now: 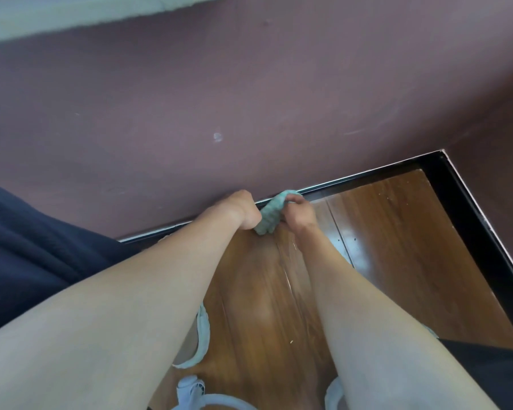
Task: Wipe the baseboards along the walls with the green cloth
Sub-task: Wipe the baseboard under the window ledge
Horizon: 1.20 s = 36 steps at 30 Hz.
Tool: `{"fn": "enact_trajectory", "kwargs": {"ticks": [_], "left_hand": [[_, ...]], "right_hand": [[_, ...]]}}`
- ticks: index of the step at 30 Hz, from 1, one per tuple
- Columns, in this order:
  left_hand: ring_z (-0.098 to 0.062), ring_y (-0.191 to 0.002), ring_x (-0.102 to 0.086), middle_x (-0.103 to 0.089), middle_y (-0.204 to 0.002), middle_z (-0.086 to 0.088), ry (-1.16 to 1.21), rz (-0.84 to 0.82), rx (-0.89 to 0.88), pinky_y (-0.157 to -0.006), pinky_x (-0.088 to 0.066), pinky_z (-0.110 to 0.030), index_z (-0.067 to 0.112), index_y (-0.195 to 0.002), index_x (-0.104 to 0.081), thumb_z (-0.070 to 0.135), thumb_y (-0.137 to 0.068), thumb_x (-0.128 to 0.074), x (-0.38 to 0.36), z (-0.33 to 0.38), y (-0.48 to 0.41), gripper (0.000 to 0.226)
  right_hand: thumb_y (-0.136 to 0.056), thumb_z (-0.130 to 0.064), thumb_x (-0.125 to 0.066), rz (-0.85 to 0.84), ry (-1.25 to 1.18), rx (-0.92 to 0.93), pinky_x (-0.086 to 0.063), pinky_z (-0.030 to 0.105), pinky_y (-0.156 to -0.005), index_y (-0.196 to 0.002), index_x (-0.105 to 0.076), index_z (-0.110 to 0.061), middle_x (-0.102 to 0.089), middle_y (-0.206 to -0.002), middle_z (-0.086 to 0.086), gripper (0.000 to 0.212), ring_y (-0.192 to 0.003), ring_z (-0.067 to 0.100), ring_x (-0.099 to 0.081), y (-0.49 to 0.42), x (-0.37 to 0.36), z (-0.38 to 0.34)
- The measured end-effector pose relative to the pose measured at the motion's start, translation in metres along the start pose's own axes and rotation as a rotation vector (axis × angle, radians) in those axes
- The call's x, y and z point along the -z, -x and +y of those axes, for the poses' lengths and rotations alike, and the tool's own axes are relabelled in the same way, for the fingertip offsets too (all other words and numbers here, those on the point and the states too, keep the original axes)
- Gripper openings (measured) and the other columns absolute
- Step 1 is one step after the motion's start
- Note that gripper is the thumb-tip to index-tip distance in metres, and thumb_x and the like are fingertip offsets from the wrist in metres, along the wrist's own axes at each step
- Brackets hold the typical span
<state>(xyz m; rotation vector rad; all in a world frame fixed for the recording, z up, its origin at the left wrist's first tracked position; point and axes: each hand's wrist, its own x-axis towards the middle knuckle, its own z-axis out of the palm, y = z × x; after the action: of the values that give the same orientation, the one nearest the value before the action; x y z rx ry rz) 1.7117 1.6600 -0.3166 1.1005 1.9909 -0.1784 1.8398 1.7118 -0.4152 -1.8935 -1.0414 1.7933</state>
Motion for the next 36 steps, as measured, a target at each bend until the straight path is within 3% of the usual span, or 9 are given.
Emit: {"fn": "enact_trajectory", "kwargs": {"ticks": [5,8,13,15,17,23,30,33,36], "left_hand": [[-0.036,-0.101,-0.064,-0.066,-0.115,-0.018,0.001,-0.033,-0.031,-0.088,-0.054,-0.038,0.008,-0.101,-0.060,0.011,-0.091,-0.049,0.000,-0.004,-0.001,0.015],[-0.034,-0.093,-0.062,-0.065,-0.104,-0.015,-0.002,-0.039,-0.023,-0.086,-0.053,-0.036,0.010,-0.096,-0.058,0.014,-0.089,-0.052,-0.001,-0.011,0.000,0.010],[-0.031,-0.094,-0.063,-0.063,-0.094,-0.008,0.019,-0.037,-0.022,-0.085,-0.053,-0.035,0.011,-0.106,-0.066,0.016,-0.091,-0.060,-0.002,-0.018,0.000,0.016],[-0.035,-0.091,-0.065,-0.064,-0.086,-0.011,0.019,-0.048,-0.035,-0.079,-0.052,-0.034,0.006,-0.102,-0.068,0.014,-0.087,-0.062,0.000,-0.017,0.002,0.018],[-0.042,-0.099,-0.066,-0.066,-0.096,-0.023,0.045,-0.066,-0.055,-0.077,-0.054,-0.038,-0.003,-0.105,-0.068,0.013,-0.084,-0.058,0.001,-0.014,0.003,0.028],[-0.033,-0.109,-0.066,-0.071,-0.115,-0.012,0.105,-0.105,-0.110,-0.100,-0.054,-0.043,0.005,-0.118,-0.068,0.016,-0.097,-0.048,-0.003,-0.008,0.004,0.031],[-0.033,-0.109,-0.067,-0.072,-0.115,-0.014,0.079,-0.122,-0.156,-0.099,-0.054,-0.039,0.004,-0.115,-0.068,0.016,-0.099,-0.046,-0.007,-0.001,0.005,0.030],[-0.032,-0.107,-0.068,-0.073,-0.113,-0.013,0.061,-0.131,-0.175,-0.096,-0.055,-0.038,0.005,-0.112,-0.069,0.014,-0.097,-0.048,-0.009,0.003,0.006,0.028],[-0.033,-0.109,-0.068,-0.072,-0.114,-0.015,0.057,-0.148,-0.178,-0.096,-0.055,-0.038,0.003,-0.112,-0.069,0.014,-0.098,-0.047,-0.009,0.004,0.006,0.029]], "right_hand": [[-0.086,0.002,-0.042,0.039,-0.045,-0.049,-0.060,0.050,-0.080,-0.103,-0.064,-0.025,-0.063,-0.117,0.017,0.038,-0.103,0.036,-0.065,-0.003,0.007,0.001],[-0.094,0.001,-0.042,-0.069,-0.002,-0.061,-0.058,0.041,-0.071,-0.093,-0.063,-0.026,-0.062,-0.107,0.016,0.034,-0.091,0.033,-0.062,0.009,-0.011,0.002],[-0.089,0.003,-0.046,-0.301,0.241,-0.060,-0.059,0.044,-0.083,-0.108,-0.066,-0.016,-0.067,-0.104,0.019,0.034,-0.089,0.032,-0.065,0.022,-0.036,0.002],[-0.090,0.003,-0.045,-0.277,0.176,-0.072,-0.057,0.039,-0.070,-0.100,-0.065,-0.017,-0.066,-0.102,0.018,0.029,-0.079,0.029,-0.064,0.021,-0.031,-0.002],[-0.094,0.001,-0.043,-0.160,0.064,-0.063,-0.054,0.040,-0.069,-0.096,-0.062,-0.017,-0.064,-0.101,0.019,0.027,-0.074,0.026,-0.060,0.013,-0.017,-0.007],[-0.090,0.003,-0.046,0.165,-0.225,-0.070,-0.057,0.042,-0.080,-0.131,-0.053,-0.014,-0.057,-0.115,0.013,0.045,-0.101,0.030,-0.058,-0.010,0.036,-0.013],[-0.090,0.008,-0.047,-0.130,-0.107,-0.112,-0.053,0.032,-0.057,-0.117,-0.057,-0.019,-0.059,-0.103,0.014,0.039,-0.089,0.025,-0.059,0.017,0.019,-0.011],[-0.090,0.010,-0.047,-0.198,-0.062,-0.094,-0.057,0.034,-0.062,-0.112,-0.058,-0.018,-0.063,-0.094,0.015,0.036,-0.080,0.023,-0.062,0.017,0.015,-0.007],[-0.092,0.009,-0.046,-0.096,-0.095,-0.042,-0.058,0.039,-0.070,-0.112,-0.055,-0.019,-0.061,-0.095,0.017,0.035,-0.078,0.025,-0.062,0.006,0.026,-0.010]]}}
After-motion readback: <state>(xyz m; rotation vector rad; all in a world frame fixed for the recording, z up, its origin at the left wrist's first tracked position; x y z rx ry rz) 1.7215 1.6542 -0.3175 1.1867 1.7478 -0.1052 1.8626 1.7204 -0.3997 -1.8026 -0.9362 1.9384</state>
